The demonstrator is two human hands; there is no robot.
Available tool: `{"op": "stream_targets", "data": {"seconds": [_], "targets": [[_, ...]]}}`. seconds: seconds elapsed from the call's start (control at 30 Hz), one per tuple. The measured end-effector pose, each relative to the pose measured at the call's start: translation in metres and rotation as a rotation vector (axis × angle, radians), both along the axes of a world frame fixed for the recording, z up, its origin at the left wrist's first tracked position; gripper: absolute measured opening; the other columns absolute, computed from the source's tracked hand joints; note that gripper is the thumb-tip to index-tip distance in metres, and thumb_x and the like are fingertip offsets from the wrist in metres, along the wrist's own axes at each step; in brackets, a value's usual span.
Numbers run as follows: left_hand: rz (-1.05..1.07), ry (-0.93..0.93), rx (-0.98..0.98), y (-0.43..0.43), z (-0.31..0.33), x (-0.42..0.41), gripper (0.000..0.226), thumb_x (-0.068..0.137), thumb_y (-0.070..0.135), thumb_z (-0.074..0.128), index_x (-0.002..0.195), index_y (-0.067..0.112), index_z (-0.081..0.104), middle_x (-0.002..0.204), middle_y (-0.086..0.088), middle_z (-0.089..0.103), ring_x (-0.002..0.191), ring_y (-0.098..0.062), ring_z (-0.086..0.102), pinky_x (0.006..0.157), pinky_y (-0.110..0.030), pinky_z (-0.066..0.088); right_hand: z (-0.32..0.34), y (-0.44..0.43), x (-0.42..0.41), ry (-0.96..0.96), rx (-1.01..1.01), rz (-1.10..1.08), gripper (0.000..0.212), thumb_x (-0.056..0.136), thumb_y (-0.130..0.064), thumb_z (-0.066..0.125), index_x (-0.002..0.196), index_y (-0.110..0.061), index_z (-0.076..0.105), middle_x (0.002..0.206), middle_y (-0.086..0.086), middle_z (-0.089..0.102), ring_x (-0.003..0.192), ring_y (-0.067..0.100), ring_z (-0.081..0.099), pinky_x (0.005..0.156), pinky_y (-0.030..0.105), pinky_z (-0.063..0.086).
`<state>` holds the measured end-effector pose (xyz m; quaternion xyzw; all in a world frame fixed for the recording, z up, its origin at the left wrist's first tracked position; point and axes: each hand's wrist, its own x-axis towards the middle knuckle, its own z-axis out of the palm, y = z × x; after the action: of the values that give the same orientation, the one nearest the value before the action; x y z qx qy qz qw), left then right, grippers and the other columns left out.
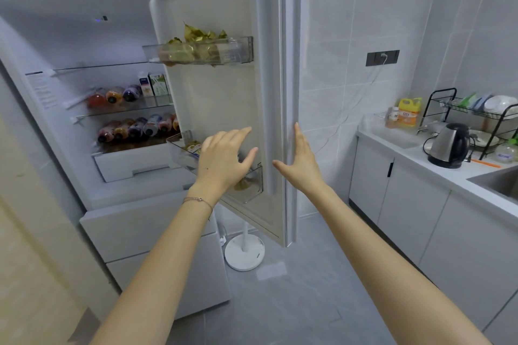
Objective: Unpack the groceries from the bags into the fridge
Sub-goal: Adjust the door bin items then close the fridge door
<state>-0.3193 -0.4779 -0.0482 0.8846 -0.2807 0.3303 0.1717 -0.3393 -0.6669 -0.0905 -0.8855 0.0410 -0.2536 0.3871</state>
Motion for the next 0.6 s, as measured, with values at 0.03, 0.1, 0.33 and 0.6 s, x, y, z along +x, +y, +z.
{"op": "stream_targets", "data": {"seconds": [0.03, 0.1, 0.33, 0.6], "targets": [[0.004, 0.003, 0.004, 0.000, -0.001, -0.001, 0.053, 0.091, 0.046, 0.045, 0.137, 0.022, 0.053, 0.129, 0.003, 0.062, 0.119, -0.022, 0.054, 0.102, -0.039, 0.036, -0.002, 0.000, -0.001, -0.010, 0.000, 0.006, 0.104, 0.080, -0.038, 0.068, 0.152, -0.036, -0.007, 0.162, 0.004, 0.010, 0.147, 0.025, 0.018, 0.112, 0.053, 0.030], [0.018, 0.015, 0.019, 0.001, -0.003, -0.002, 0.057, 0.089, 0.049, 0.042, 0.139, 0.023, 0.051, 0.131, 0.004, 0.061, 0.120, -0.021, 0.053, 0.103, -0.039, 0.035, -0.004, 0.002, -0.004, -0.037, -0.010, 0.013, 0.102, 0.080, -0.038, 0.068, 0.152, -0.037, -0.005, 0.162, 0.002, 0.011, 0.147, 0.023, 0.019, 0.111, 0.053, 0.032], [0.063, 0.079, -0.014, 0.012, -0.017, -0.006, 0.066, 0.089, 0.058, 0.035, 0.148, 0.028, 0.036, 0.141, 0.002, 0.051, 0.127, -0.023, 0.048, 0.105, -0.042, 0.033, -0.002, 0.019, -0.019, -0.133, 0.075, -0.002, 0.086, 0.088, -0.040, 0.063, 0.154, -0.025, 0.010, 0.152, 0.002, 0.038, 0.134, 0.019, 0.042, 0.106, 0.040, 0.041], [0.092, 0.084, -0.219, 0.046, -0.025, -0.020, 0.074, 0.086, 0.067, 0.037, 0.148, 0.035, 0.014, 0.152, -0.008, 0.025, 0.136, -0.028, 0.034, 0.104, -0.052, 0.041, 0.005, 0.065, -0.025, -0.377, 0.053, 0.101, 0.037, 0.092, -0.031, 0.056, 0.123, -0.012, 0.064, 0.092, 0.001, 0.071, 0.087, 0.014, 0.064, 0.085, 0.036, 0.050]]}}
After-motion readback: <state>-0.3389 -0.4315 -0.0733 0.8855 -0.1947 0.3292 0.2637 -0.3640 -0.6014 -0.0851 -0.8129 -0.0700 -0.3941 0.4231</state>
